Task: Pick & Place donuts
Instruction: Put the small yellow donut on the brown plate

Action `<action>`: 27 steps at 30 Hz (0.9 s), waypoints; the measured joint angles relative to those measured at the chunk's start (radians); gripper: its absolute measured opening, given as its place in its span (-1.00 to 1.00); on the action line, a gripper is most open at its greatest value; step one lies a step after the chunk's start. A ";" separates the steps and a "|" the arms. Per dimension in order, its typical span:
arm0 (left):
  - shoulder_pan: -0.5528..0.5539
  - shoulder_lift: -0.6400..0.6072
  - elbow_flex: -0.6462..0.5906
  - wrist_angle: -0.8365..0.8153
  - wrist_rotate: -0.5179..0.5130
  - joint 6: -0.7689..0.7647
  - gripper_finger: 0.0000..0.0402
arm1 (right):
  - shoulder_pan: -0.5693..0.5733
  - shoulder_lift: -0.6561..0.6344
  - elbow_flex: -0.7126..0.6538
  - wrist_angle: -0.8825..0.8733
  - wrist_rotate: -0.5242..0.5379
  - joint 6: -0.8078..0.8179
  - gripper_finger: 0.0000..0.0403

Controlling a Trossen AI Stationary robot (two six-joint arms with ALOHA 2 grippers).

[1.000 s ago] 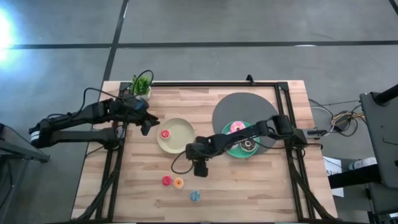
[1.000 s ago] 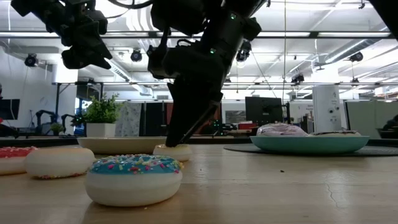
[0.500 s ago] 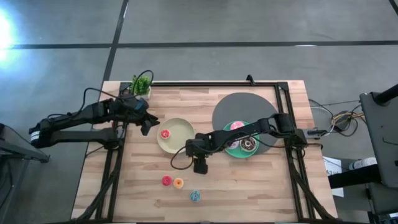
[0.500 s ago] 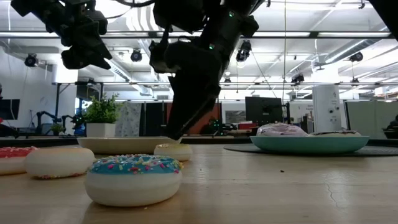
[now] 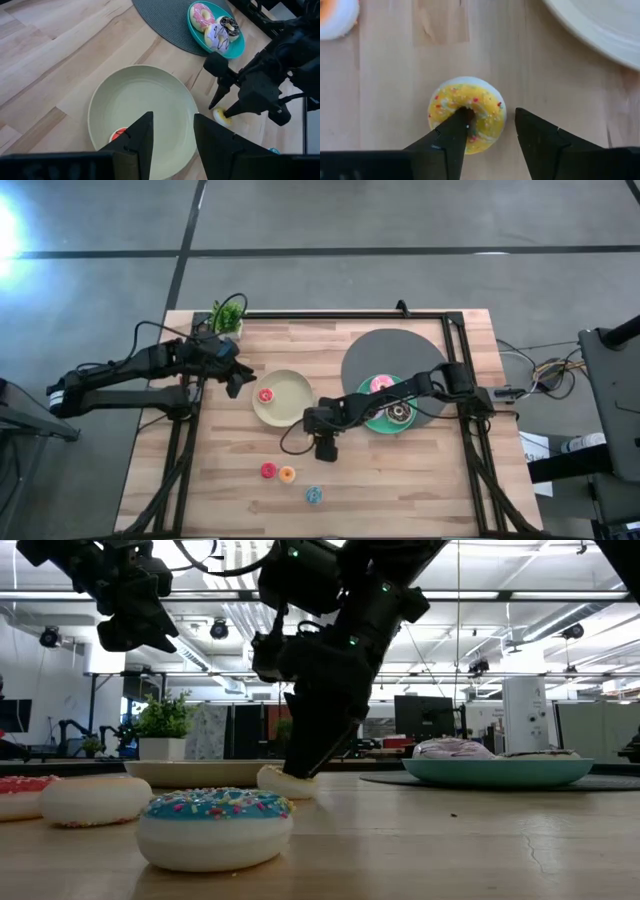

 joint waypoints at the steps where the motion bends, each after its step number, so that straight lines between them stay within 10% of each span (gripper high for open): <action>1: 0.000 0.000 0.000 0.000 0.000 -0.001 -0.43 | 0.000 -0.001 -0.003 0.002 0.000 0.000 -0.27; 13: 0.001 0.000 0.000 0.001 -0.004 -0.008 -0.43 | -0.028 -0.015 0.119 -0.077 0.033 0.000 -0.92; 27: -0.003 -0.091 0.042 0.007 -0.067 0.000 -0.43 | -0.216 0.171 0.500 -0.157 0.021 -0.190 -0.91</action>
